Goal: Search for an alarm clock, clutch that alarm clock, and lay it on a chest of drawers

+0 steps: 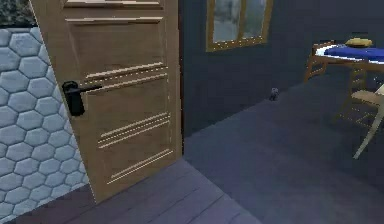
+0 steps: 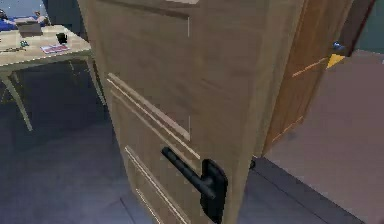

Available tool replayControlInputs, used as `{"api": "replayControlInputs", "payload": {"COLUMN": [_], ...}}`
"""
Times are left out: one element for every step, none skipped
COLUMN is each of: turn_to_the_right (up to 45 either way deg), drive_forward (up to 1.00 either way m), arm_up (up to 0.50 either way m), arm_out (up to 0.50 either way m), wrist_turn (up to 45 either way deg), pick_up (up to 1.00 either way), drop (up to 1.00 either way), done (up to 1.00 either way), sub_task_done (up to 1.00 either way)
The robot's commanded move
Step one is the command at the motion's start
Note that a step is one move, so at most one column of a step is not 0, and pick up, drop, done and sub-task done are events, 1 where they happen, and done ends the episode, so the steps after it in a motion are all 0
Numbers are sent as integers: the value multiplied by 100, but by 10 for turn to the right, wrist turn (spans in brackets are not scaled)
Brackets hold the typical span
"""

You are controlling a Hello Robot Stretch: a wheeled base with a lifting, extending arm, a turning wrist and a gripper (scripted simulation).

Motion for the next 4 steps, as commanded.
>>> {"api": "replayControlInputs", "payload": {"turn_to_the_right": [270, 0, 0, 0], "drive_forward": [0, 100, 100, 100], "arm_up": [0, 0, 0, 0], "arm_out": [0, 0, 0, 0], "wrist_turn": [0, 0, 0, 0], "pick_up": [0, 0, 0, 0], "drop": [0, 0, 0, 0], "done": [0, 0, 0, 0], "sub_task_done": [0, 0, 0, 0]}}
